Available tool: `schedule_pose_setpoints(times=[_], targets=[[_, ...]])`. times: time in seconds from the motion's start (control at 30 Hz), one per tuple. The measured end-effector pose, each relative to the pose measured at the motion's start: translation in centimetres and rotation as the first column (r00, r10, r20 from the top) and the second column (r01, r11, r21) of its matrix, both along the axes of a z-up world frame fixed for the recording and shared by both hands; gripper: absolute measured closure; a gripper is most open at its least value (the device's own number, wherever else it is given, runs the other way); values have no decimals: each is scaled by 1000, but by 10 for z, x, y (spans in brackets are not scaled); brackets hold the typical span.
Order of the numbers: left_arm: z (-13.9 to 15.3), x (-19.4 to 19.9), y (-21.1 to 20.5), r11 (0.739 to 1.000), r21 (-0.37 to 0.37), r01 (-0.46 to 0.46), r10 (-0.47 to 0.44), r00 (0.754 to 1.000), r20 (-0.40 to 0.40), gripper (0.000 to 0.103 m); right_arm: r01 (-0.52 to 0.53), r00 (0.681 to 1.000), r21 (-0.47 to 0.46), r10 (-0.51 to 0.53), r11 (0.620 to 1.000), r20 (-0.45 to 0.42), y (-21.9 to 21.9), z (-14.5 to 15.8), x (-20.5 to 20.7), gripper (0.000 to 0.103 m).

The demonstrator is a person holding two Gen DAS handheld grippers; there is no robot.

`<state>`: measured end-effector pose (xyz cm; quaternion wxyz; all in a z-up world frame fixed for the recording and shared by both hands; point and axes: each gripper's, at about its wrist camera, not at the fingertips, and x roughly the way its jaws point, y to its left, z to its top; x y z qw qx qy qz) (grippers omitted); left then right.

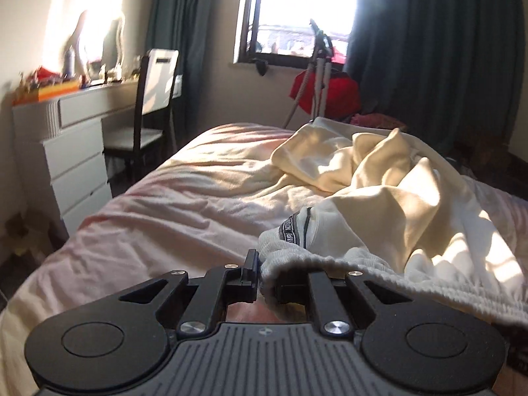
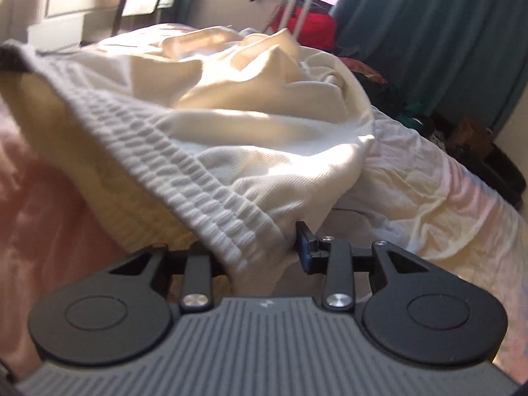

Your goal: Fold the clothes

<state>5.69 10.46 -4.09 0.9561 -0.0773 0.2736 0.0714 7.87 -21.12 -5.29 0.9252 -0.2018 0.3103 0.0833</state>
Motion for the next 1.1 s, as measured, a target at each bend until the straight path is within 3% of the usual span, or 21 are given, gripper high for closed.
schedule_pose_setpoints(times=[0.03, 0.1, 0.2, 0.3, 0.37, 0.4, 0.53, 0.6, 0.73, 0.83, 0.9, 0.93, 0.97, 1.0, 1.03, 1.1], targets=[[-4, -2, 10, 999, -44, -32, 30, 999, -33, 91, -39, 999, -23, 38, 999, -15, 5, -3, -2, 45], [-11, -5, 31, 987, -129, -99, 86, 991, -102, 88, -86, 996, -9, 86, 996, -29, 8, 1, -7, 37], [-21, -8, 44, 966, -212, -150, 118, 981, -155, 82, -102, 994, 149, 106, 984, -22, -5, 21, -18, 36], [-23, -11, 48, 956, -244, -165, 127, 979, -162, 81, -22, 1000, 382, 29, 924, -13, -39, 38, -18, 36], [-21, -13, 47, 956, -243, -165, 129, 979, -156, 80, 106, 994, 531, -92, 841, -53, -70, 39, -9, 36], [-21, -13, 47, 955, -247, -166, 130, 979, -157, 80, 177, 984, 599, -152, 781, -93, -85, 35, -3, 36], [-20, -12, 50, 947, -271, -173, 132, 978, -164, 80, 397, 917, 794, -245, 460, -316, -137, -5, 16, 34], [-21, -10, 53, 937, -301, -176, 130, 977, -166, 80, 441, 897, 814, -231, 378, -378, -141, -21, 22, 34], [-20, -11, 56, 923, -350, -162, 109, 980, -167, 79, 470, 882, 811, -150, 349, -446, -122, -45, 41, 35], [-18, -14, 55, 918, -378, -120, 57, 983, -174, 77, 478, 876, 782, -150, 401, -459, -105, -54, 47, 35], [-20, -21, 59, 880, -468, -78, -1, 986, -166, 63, 460, 885, 779, -148, 426, -442, -99, -52, 47, 35], [-21, -25, 62, 850, -524, -57, -31, 987, -158, 41, 449, 890, 781, -144, 434, -432, -97, -50, 46, 41], [-22, -28, 64, 815, -578, -36, -61, 987, -149, 28, 443, 894, 785, -144, 432, -425, -97, -48, 44, 43], [-22, -33, 64, 785, -620, -5, -88, 989, -119, 26, 437, 897, 789, -143, 431, -419, -97, -46, 43, 52], [-19, -37, 63, 776, -630, 21, -102, 990, -93, 24, 435, 898, 789, -150, 434, -413, -97, -44, 42, 66], [-12, -43, 60, 779, -624, 62, -113, 993, -42, 19, 434, 900, 788, -175, 438, -399, -99, -39, 39, 72]])
